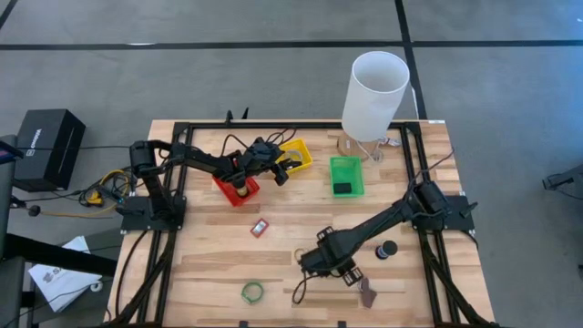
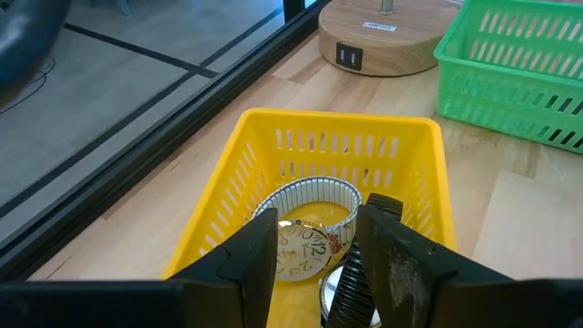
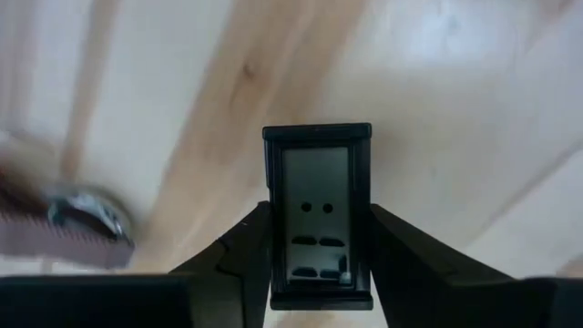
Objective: Pick & Place Office items
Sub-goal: Put the black digital clock into the green basket
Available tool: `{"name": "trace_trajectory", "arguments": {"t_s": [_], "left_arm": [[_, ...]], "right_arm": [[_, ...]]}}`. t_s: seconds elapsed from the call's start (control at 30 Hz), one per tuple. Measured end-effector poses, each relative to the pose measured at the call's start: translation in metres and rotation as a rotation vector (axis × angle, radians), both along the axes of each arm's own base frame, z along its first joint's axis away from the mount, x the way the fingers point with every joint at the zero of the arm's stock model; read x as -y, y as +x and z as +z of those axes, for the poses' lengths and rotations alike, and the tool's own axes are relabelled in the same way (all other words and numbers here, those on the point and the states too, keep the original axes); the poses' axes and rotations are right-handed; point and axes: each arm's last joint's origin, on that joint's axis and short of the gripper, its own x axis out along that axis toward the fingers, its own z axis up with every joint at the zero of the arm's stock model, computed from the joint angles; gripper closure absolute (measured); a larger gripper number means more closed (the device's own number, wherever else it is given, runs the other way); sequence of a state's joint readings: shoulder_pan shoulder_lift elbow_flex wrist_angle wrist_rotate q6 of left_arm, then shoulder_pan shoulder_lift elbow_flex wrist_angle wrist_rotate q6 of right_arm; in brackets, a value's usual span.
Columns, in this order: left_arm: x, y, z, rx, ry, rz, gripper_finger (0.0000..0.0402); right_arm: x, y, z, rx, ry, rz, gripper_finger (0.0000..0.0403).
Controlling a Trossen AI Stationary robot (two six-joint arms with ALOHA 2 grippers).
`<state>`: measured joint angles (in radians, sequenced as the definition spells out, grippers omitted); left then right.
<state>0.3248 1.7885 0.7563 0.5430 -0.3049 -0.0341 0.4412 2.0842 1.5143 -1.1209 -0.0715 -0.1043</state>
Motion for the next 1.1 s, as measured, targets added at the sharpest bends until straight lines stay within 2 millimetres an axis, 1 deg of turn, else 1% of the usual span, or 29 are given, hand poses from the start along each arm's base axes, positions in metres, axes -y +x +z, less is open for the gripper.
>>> {"name": "trace_trajectory", "arguments": {"t_s": [0.2, 0.33, 0.53, 0.67, 0.77, 0.93, 1.03, 1.1], "left_arm": [[0.000, 0.000, 0.000, 0.001, 0.000, 0.000, 0.0257], [0.000, 0.000, 0.000, 0.001, 0.000, 0.000, 0.0257], [0.000, 0.000, 0.000, 0.003, 0.000, 0.000, 0.0257], [0.000, 0.000, 0.000, 0.005, 0.001, 0.000, 0.0257], [0.000, 0.000, 0.000, 0.005, 0.001, 0.000, 0.0257], [0.001, 0.001, 0.000, 0.012, -0.021, -0.043, 0.0257], [0.002, 0.001, 0.000, 0.017, -0.037, -0.074, 0.0257], [0.002, 0.002, 0.000, 0.018, -0.039, -0.082, 0.0257]], "right_arm": [[0.018, -0.007, 0.003, -0.126, -0.057, -0.029, 0.0258], [0.033, -0.011, 0.011, -0.200, -0.093, -0.060, 0.0257], [0.061, -0.018, 0.034, -0.249, -0.177, -0.107, 0.0259], [0.085, -0.021, 0.056, -0.206, -0.224, -0.158, 0.0253], [0.105, -0.022, 0.071, -0.136, -0.254, -0.208, 0.0254], [0.143, -0.030, 0.096, -0.036, -0.288, -0.357, 0.0257], [0.166, -0.038, 0.102, 0.048, -0.318, -0.437, 0.0252], [0.182, -0.044, 0.099, 0.104, -0.343, -0.498, 0.0251]]}}
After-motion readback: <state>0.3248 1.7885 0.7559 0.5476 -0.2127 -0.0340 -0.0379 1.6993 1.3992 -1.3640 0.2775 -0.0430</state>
